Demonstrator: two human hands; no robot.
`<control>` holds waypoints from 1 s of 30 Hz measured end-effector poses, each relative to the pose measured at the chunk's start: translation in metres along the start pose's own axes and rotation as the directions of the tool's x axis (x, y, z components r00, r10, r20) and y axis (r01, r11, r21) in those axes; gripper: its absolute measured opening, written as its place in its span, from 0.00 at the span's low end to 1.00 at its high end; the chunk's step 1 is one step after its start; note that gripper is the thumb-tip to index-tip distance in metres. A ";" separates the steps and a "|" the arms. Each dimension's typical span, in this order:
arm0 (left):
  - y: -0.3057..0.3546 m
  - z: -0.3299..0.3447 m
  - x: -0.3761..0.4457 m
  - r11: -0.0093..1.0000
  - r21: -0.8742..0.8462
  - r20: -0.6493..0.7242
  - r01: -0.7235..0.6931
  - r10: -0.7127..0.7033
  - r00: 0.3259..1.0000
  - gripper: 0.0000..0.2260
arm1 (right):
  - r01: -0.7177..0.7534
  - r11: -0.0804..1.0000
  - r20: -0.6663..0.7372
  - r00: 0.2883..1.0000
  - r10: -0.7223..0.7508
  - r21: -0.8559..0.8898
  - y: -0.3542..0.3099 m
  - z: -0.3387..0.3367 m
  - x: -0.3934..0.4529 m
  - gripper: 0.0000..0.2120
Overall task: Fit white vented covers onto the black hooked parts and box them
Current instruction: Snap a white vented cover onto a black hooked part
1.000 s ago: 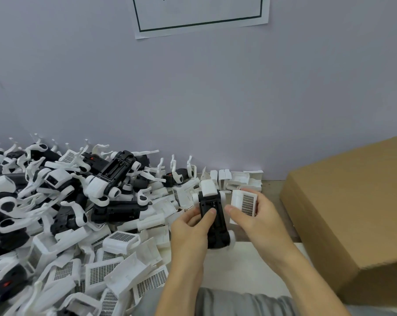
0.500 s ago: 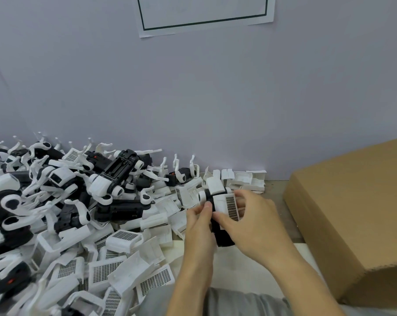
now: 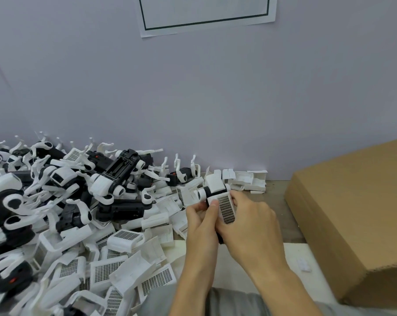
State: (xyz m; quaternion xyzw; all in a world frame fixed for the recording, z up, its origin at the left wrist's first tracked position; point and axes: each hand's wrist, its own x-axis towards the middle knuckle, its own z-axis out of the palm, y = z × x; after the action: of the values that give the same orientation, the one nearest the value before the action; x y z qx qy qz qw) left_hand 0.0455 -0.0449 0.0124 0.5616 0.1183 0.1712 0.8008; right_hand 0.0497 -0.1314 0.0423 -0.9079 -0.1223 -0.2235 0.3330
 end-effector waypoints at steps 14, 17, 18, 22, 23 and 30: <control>0.002 0.002 -0.003 0.998 0.002 -0.030 -0.069 0.070 0.997 0.06 | -0.401 0.487 0.346 0.916 0.202 0.776 0.019 -0.003 0.006 0.15; 0.002 0.002 -0.003 0.990 0.053 -0.030 -0.132 0.133 0.991 0.07 | -0.457 0.412 0.394 0.889 0.232 0.788 0.015 0.002 0.004 0.16; 0.002 0.002 -0.003 0.988 0.062 -0.032 -0.142 0.144 0.989 0.08 | -0.459 0.402 0.394 0.888 0.236 0.793 0.014 0.003 0.003 0.16; 0.001 0.001 -0.002 0.982 0.085 -0.026 -0.166 0.169 0.985 0.09 | -0.428 0.425 0.337 0.901 0.274 0.798 0.015 0.009 0.004 0.15; 0.000 0.001 -0.002 0.981 0.093 -0.024 -0.171 0.174 0.984 0.09 | -0.420 0.441 0.323 0.904 0.280 0.793 0.015 0.009 0.004 0.15; 0.000 0.001 -0.002 0.967 0.177 -0.043 -0.184 0.195 0.980 0.08 | -0.366 0.522 0.244 0.926 0.289 0.770 0.017 0.012 0.003 0.17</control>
State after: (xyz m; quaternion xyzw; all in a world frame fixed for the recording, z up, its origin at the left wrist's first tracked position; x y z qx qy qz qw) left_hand 0.0444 -0.0466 0.0126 0.6322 0.1024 0.2530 0.7252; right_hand 0.0624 -0.1355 0.0262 -0.6732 -0.0508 -0.0381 0.7367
